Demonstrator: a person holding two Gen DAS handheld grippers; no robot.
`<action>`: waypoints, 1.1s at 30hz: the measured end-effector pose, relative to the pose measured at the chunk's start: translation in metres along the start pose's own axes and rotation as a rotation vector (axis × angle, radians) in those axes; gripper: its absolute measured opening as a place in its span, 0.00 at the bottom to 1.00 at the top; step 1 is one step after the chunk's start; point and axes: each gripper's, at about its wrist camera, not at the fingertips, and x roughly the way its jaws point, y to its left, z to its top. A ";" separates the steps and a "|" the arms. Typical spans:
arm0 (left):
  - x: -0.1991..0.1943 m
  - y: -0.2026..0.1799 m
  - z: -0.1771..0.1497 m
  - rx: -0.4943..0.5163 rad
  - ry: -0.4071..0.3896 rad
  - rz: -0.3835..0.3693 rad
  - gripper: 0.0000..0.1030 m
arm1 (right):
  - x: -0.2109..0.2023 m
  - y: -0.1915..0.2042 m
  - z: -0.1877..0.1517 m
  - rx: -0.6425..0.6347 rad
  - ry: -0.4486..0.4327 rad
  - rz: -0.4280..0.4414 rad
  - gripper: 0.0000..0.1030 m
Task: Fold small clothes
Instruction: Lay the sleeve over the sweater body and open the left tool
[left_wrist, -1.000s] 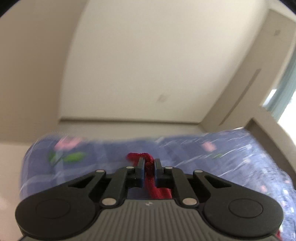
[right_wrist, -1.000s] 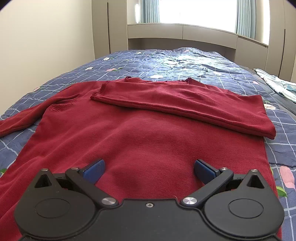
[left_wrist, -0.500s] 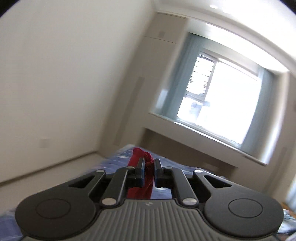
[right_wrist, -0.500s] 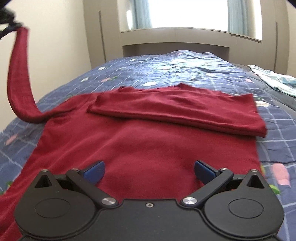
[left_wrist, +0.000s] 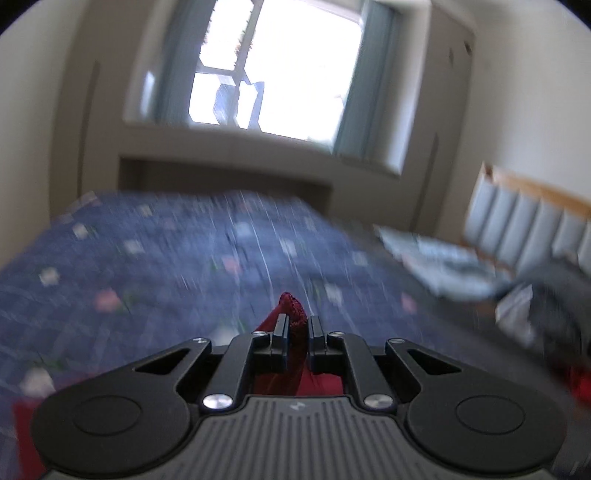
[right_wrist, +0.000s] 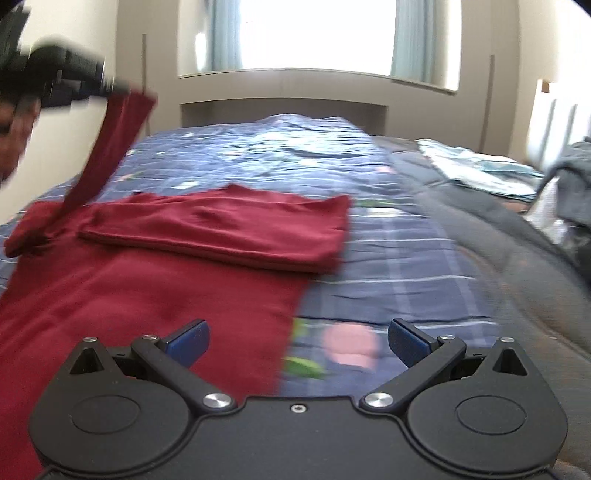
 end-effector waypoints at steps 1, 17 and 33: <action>0.010 -0.005 -0.013 0.002 0.035 -0.014 0.09 | 0.000 -0.006 -0.002 0.008 0.001 -0.013 1.00; -0.042 -0.014 -0.072 -0.006 0.187 -0.065 0.85 | 0.027 -0.018 0.004 0.079 0.005 0.063 0.99; -0.130 0.125 -0.105 0.042 0.143 0.493 1.00 | 0.148 0.078 0.122 -0.046 0.076 0.451 0.98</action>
